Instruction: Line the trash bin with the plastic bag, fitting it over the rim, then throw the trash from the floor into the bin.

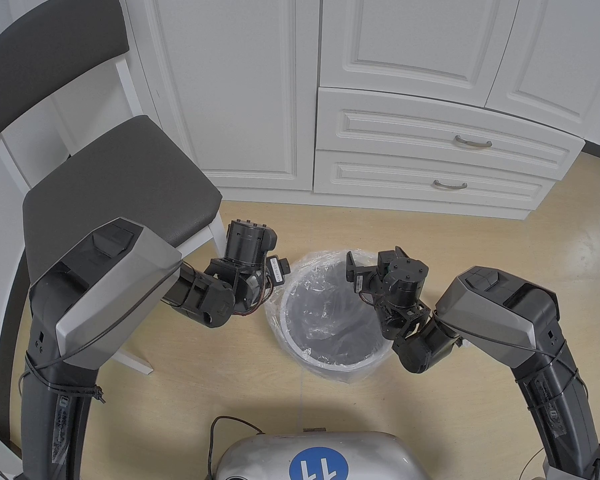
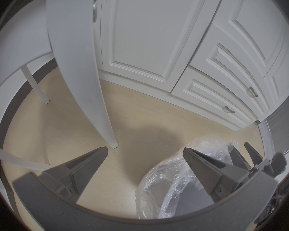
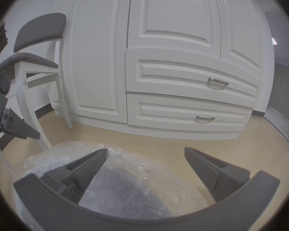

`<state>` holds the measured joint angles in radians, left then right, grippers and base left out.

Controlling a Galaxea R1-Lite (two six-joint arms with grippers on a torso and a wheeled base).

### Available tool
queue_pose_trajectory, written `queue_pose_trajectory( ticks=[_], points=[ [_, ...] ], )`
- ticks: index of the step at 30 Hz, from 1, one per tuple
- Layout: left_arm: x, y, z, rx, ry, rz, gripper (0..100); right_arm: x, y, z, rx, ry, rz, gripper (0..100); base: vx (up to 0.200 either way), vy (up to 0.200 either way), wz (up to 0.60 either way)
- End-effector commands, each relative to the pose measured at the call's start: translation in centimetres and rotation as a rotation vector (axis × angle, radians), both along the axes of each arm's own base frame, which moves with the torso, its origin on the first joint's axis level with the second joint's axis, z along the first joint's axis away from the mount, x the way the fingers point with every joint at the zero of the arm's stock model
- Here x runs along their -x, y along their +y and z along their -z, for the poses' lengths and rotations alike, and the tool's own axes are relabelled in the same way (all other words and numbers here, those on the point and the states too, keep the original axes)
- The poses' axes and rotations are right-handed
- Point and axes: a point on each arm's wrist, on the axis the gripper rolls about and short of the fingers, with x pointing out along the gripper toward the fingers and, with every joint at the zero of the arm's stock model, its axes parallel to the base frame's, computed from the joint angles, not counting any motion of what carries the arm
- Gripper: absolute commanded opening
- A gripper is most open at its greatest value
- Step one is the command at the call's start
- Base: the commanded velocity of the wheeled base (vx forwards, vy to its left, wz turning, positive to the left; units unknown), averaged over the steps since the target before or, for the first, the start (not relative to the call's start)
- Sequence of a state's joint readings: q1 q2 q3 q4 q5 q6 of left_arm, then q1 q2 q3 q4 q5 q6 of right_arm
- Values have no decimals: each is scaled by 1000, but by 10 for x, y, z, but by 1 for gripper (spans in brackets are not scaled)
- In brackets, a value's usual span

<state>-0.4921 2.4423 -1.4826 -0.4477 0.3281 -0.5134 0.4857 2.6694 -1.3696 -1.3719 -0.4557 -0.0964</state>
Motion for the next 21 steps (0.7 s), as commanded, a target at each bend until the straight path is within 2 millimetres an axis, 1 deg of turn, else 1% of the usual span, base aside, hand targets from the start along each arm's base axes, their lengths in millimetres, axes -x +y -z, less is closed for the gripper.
queue_pose_trajectory(
  ticks=[1,5,6,8,11,18,21],
  points=[
    [0,0,0,0,0,0,100,-10,-4,13,0,3,16,100,0,0,0],
    [0,0,0,2,-1,-1,100,-25,-14,17,-12,-19,47,100,0,0,0],
    [0,0,0,2,-1,-1,100,-25,-14,18,-12,-18,47,100,0,0,0],
    [0,0,0,3,-2,-1,100,-33,-18,13,-59,-22,58,100,0,0,0],
    [0,0,-1,5,-6,-1,100,-35,-20,11,-86,-4,61,100,0,0,0],
    [0,0,0,8,-10,1,100,-40,-32,8,-124,73,84,100,0,0,0],
    [0,0,1,4,-5,1,100,-41,-39,-6,-160,96,93,100,0,0,0]
  ],
)
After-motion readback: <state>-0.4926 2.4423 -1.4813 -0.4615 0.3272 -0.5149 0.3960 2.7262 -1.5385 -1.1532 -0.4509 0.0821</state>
